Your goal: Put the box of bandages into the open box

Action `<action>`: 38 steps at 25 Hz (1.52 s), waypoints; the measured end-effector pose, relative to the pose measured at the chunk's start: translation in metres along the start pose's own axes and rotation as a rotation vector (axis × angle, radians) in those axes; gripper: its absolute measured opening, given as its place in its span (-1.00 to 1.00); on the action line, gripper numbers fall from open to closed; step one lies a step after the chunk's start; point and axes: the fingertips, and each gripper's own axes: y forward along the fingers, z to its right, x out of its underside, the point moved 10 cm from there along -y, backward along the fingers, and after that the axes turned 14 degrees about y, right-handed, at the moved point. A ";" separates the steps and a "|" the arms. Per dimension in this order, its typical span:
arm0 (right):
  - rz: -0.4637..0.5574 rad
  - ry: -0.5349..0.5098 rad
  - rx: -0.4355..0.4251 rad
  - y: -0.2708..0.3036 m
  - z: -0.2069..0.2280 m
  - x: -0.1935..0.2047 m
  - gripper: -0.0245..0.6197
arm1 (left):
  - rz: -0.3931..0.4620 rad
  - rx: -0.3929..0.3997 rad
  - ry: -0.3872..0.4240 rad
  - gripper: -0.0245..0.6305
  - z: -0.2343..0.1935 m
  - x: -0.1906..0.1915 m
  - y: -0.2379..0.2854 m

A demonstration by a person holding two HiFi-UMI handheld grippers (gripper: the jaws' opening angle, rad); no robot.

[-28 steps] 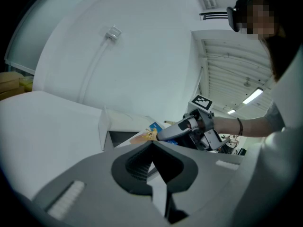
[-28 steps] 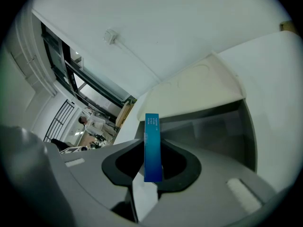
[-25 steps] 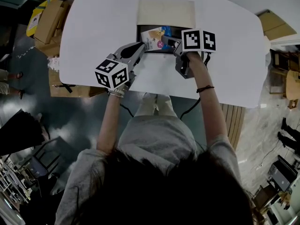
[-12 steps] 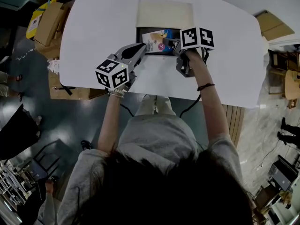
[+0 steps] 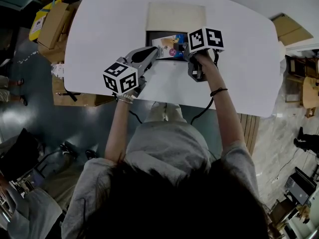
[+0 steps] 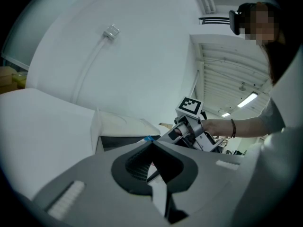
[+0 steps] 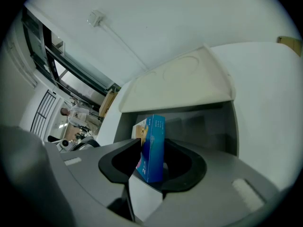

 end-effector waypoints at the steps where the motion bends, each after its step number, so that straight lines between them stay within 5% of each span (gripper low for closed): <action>1: -0.004 0.001 0.010 0.001 0.000 0.000 -0.40 | 0.001 0.000 -0.002 -0.94 0.000 0.000 0.000; 28: -0.034 -0.141 0.233 0.012 -0.002 -0.004 -0.25 | -0.004 -0.013 -0.026 -0.94 -0.002 0.005 -0.003; 38: 0.038 -0.190 0.218 -0.003 -0.004 0.002 -0.35 | -0.004 -0.031 -0.018 -0.94 0.000 0.003 -0.005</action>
